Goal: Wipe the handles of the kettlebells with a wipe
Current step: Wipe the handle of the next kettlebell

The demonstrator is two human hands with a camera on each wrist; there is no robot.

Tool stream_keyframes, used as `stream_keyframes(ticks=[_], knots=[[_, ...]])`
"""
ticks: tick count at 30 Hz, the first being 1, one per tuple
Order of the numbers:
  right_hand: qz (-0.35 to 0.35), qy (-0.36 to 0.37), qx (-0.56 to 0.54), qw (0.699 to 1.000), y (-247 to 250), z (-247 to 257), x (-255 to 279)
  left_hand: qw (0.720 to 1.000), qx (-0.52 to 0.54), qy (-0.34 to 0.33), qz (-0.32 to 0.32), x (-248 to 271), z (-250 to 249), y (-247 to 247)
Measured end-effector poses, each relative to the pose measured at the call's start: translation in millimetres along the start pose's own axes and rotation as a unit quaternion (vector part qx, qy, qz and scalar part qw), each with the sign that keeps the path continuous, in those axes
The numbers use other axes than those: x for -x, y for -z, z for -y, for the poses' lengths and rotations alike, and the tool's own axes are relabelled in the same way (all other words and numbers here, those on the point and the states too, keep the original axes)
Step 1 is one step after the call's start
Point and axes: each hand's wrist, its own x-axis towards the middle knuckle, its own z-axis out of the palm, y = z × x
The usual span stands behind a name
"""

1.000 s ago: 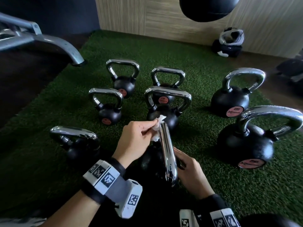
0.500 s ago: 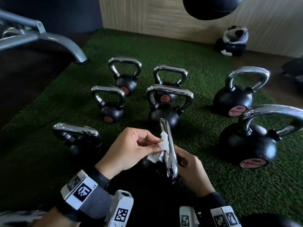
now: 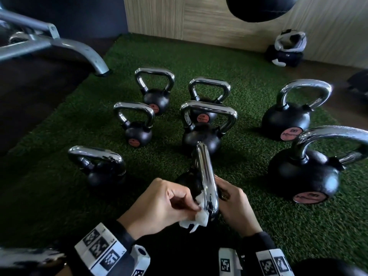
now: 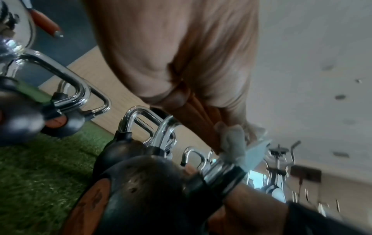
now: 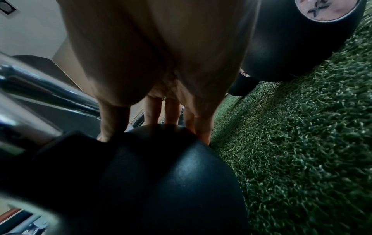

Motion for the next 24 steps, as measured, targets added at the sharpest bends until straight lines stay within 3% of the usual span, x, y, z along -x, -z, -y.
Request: stream_keyframes(ticks=[6,13,15,20,24], knots=[[0.006,0.001,-0.018,1.0,-1,-8,-2,0.998,-0.048,-0.048,-0.016,4,3,-6],[0.005,0.005,-0.014,1.0,-3,-10,-2,0.994,-0.108,-0.005,0.012,10,22,-17],[-0.039,0.029,0.01,0.999,-1,0,-1,0.995,-0.091,0.034,0.006,9,20,-13],[-0.165,0.129,0.019,0.978,26,47,5,0.993,-0.035,0.06,-0.098,-7,0,8],[-0.131,0.2,0.001,0.971,49,108,9,0.981,0.064,0.072,-0.168,-23,-34,29]])
